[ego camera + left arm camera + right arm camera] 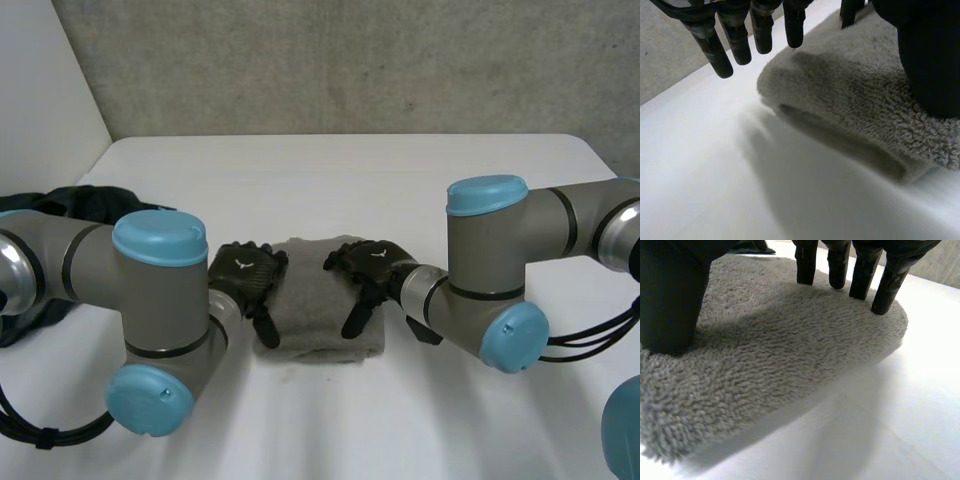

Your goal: Fold the laundry.

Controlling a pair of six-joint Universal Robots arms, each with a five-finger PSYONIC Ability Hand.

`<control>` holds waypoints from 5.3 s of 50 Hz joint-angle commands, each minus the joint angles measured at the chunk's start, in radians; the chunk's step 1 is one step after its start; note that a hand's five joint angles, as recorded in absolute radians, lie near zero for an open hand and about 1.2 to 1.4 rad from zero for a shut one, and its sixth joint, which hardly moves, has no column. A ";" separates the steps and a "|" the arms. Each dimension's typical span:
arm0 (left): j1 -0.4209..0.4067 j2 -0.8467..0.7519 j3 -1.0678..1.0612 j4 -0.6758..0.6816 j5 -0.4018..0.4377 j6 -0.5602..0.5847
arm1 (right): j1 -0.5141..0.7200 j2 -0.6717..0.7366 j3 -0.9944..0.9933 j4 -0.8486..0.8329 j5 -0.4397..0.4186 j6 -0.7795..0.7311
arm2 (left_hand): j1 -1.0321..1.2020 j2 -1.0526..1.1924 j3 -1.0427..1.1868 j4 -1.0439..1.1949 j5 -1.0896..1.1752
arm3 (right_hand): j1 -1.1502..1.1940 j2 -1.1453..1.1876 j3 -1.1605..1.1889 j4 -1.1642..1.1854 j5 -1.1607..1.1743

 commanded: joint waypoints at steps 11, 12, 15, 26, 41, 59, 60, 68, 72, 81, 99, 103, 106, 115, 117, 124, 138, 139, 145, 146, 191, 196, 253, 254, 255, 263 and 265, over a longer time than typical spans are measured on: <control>0.000 0.197 0.038 0.023 0.030 0.068 | -0.007 -0.317 0.252 -0.175 0.153 -0.045 | -0.010 -0.022 -0.028 -0.023 -0.043 | -0.025 -0.042 -0.032 -0.054 -0.067; 0.000 0.212 0.043 0.024 0.036 0.066 | -0.004 -0.340 0.276 -0.192 0.164 -0.044 | -0.013 -0.025 -0.031 -0.025 -0.046 | -0.025 -0.042 -0.032 -0.054 -0.067; -0.002 0.281 0.046 0.029 0.081 0.063 | 0.005 -0.402 0.352 -0.230 0.203 -0.041 | -0.013 -0.025 -0.031 -0.026 -0.046 | -0.025 -0.042 -0.032 -0.054 -0.067; 0.037 0.326 0.086 0.008 0.378 -0.066 | 0.056 -0.416 0.569 -0.325 0.250 0.124 | -0.010 -0.022 -0.028 -0.023 -0.043 | -0.025 -0.042 -0.032 -0.054 -0.067; 0.044 0.312 0.087 0.004 0.406 -0.106 | -0.001 -0.342 0.670 -0.438 0.134 0.356 | -0.007 -0.019 -0.025 -0.020 -0.040 | 0.014 -0.003 0.007 -0.015 -0.028; 0.043 0.295 0.074 0.001 0.414 -0.103 | 0.007 -0.184 0.539 -0.480 0.129 0.458 | -0.007 -0.019 -0.025 -0.020 -0.040 | 0.518 0.501 0.511 0.489 0.476; 0.043 0.295 0.074 0.001 0.412 -0.103 | 0.007 -0.181 0.536 -0.485 0.129 0.458 | -0.007 -0.019 -0.025 -0.020 -0.040 | 0.603 0.587 0.597 0.574 0.562; 0.044 0.294 0.070 0.001 0.408 -0.104 | -0.002 -0.181 0.515 -0.588 0.134 0.432 | -0.007 -0.019 -0.025 -0.020 -0.040 | 1.196 1.180 1.190 1.167 1.155; 0.044 0.295 0.069 0.001 0.406 -0.103 | -0.018 -0.167 0.443 -0.568 0.132 0.390 | -0.007 -0.019 -0.025 -0.020 -0.040 | 1.196 1.180 1.190 1.167 1.155; 0.047 0.294 0.069 0.000 0.405 -0.103 | -0.281 -0.026 0.104 -0.380 0.103 0.187 | -0.007 -0.019 -0.025 -0.020 -0.040 | 1.196 1.180 1.190 1.167 1.155; 0.050 0.266 0.047 0.004 0.400 -0.101 | -0.749 0.350 -0.619 -0.091 0.101 0.013 | -0.004 -0.017 -0.022 -0.017 -0.037 | 1.196 1.180 1.190 1.167 1.155; 0.050 0.251 0.055 0.006 0.400 -0.101 | -0.831 0.356 -0.641 -0.091 0.140 0.011 | -0.001 -0.014 -0.019 -0.014 -0.034 | 1.196 1.180 1.190 1.167 1.155; 0.050 0.240 0.063 0.006 0.400 -0.101 | -0.863 0.365 -0.651 -0.091 0.175 0.011 | -0.001 -0.014 -0.019 -0.014 -0.034 | 1.196 1.180 1.190 1.167 1.155; 0.044 0.225 0.084 0.006 0.401 -0.103 | -0.934 0.355 -0.607 -0.068 0.155 0.034 | 0.005 -0.008 -0.013 -0.008 -0.028 | 1.196 1.180 1.190 1.167 1.155; 0.044 0.223 0.086 0.006 0.401 -0.104 | -0.934 0.350 -0.585 -0.051 0.112 0.031 | 0.005 -0.008 -0.013 -0.008 -0.028 | 1.196 1.180 1.190 1.167 1.155; 0.043 0.225 0.086 0.004 0.400 -0.106 | -0.932 0.322 -0.524 -0.040 0.078 0.028 | 0.008 -0.005 -0.010 -0.005 -0.026 | 1.196 1.180 1.190 1.167 1.155; 0.043 0.239 0.075 0.001 0.400 -0.106 | -0.935 0.240 -0.484 -0.002 0.062 -0.012 | 0.008 -0.005 -0.010 -0.005 -0.026 | -0.025 -0.042 -0.032 -0.054 -0.067; 0.044 0.239 0.075 0.001 0.400 -0.106 | -0.935 0.221 -0.472 0.013 0.060 -0.037 | 0.008 -0.005 -0.010 -0.005 -0.026 | -0.025 -0.042 -0.032 -0.054 -0.067; 0.046 0.239 0.070 0.000 0.400 -0.106 | -0.937 0.125 -0.397 0.069 0.040 -0.168 | 0.008 -0.005 -0.010 -0.005 -0.026 | -0.025 -0.042 -0.032 -0.054 -0.067; 0.046 0.239 0.069 0.000 0.400 -0.106 | -0.937 0.105 -0.380 0.076 0.031 -0.198 | 0.005 -0.008 -0.013 -0.008 -0.028 | -0.025 -0.042 -0.032 -0.054 -0.067; 0.075 0.266 0.003 0.003 0.405 -0.112 | -0.929 0.141 -0.139 -0.230 -0.176 -0.634 | 0.005 -0.008 -0.013 -0.008 -0.028 | -0.025 -0.042 -0.032 -0.054 -0.067; 0.073 0.266 0.001 0.003 0.405 -0.112 | -0.928 0.207 -0.243 -0.241 -0.170 -0.633 | 0.005 -0.008 -0.013 -0.008 -0.028 | -0.025 -0.042 -0.032 -0.054 -0.067; 0.360 0.383 -0.020 0.104 0.322 -0.092 | -0.423 -0.333 -0.207 0.049 0.128 -0.472 | -0.010 -0.022 -0.028 -0.023 -0.043 | -0.025 -0.042 -0.032 -0.054 -0.067; 0.380 0.380 -0.019 0.121 0.316 -0.090 | -0.399 -0.354 -0.170 0.034 0.109 -0.443 | -0.010 -0.022 -0.028 -0.023 -0.043 | -0.025 -0.042 -0.032 -0.054 -0.067; 0.400 0.377 -0.015 0.135 0.313 -0.087 | -0.377 -0.374 -0.133 0.017 0.086 -0.418 | -0.010 -0.022 -0.028 -0.023 -0.043 | -0.025 -0.042 -0.032 -0.054 -0.067; 0.584 0.217 0.032 0.192 0.319 0.102 | -0.135 -0.475 0.263 -0.181 -0.057 -0.325 | -0.010 -0.022 -0.028 -0.023 -0.043 | -0.025 -0.042 -0.032 -0.054 -0.067; 0.630 0.156 0.061 0.184 0.308 0.204 | -0.072 -0.472 0.349 -0.227 -0.054 -0.331 | -0.007 -0.019 -0.025 -0.020 -0.040 | -0.025 -0.042 -0.032 -0.054 -0.067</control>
